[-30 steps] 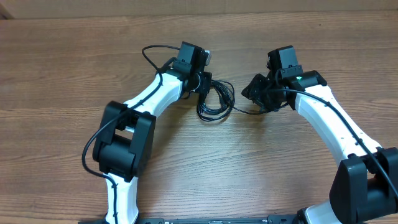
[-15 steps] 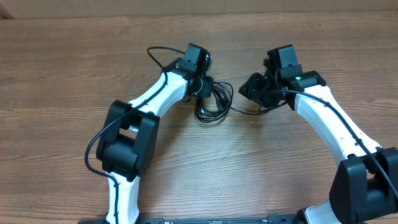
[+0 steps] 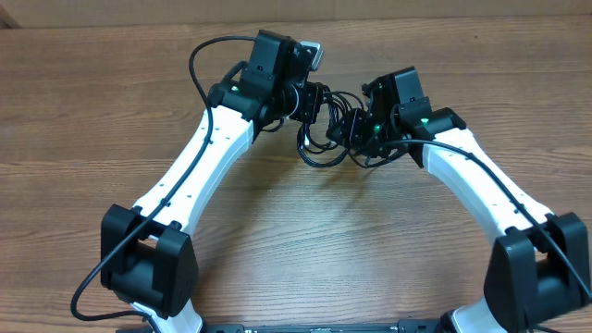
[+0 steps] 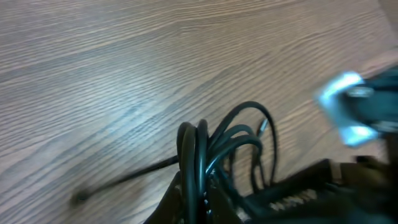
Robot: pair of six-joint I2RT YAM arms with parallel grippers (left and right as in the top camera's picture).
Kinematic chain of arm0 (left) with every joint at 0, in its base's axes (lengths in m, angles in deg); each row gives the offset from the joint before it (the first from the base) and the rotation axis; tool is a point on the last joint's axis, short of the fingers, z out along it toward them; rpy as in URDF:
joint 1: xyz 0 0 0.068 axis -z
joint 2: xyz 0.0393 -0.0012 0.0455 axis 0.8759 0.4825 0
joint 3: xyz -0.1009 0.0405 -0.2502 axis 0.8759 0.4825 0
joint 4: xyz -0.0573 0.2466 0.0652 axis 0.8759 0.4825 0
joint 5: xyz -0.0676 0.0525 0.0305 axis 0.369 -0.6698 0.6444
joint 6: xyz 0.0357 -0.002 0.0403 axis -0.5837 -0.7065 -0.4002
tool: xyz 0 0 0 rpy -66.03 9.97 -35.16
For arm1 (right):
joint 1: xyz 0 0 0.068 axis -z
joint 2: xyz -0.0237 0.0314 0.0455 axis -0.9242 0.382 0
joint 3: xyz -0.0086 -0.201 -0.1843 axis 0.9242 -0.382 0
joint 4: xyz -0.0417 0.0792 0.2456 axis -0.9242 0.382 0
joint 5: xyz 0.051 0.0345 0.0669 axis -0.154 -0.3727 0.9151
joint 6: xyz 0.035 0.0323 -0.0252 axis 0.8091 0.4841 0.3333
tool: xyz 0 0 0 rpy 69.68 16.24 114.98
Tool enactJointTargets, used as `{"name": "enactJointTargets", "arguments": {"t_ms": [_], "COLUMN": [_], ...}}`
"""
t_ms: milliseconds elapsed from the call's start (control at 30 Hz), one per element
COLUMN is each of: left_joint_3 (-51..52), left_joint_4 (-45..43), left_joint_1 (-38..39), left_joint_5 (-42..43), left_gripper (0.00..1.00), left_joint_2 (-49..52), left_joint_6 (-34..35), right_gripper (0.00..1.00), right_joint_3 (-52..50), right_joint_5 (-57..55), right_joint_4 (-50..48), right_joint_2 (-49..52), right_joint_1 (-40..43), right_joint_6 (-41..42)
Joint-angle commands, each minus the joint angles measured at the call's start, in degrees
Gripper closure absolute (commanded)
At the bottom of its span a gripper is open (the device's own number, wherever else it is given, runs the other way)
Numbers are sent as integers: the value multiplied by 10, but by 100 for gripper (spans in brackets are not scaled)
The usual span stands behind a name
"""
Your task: Untangle cables
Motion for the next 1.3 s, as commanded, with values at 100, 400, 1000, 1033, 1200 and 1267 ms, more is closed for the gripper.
{"name": "enactJointTargets", "arguments": {"t_ms": [100, 400, 1000, 1033, 1200, 1267], "left_joint_3": [-21, -118, -150, -150, -150, -150], "left_joint_4": [-4, 44, 85, 105, 139, 130], "left_joint_1": [-15, -114, -193, -193, -176, -168], "left_joint_5": [158, 337, 272, 247, 222, 217], "left_gripper": [96, 96, 96, 96, 96, 96], "left_joint_2": [-23, -23, -141, -138, -126, -127], "left_joint_6": [25, 46, 6, 3, -12, -12], "right_gripper": [65, 65, 51, 49, 35, 32], "right_joint_3": [0, -26, -25, -17, 28, 30], "right_joint_5": [-65, -138, -20, -17, 19, 44], "right_joint_4": [-19, 0, 45, 54, 80, 61], "right_joint_2": [59, 72, 72, 66, 14, 4], "right_joint_1": [0, 23, 72, 72, 71, 67], "right_joint_6": [89, 125, -73, -78, -93, -98]}}
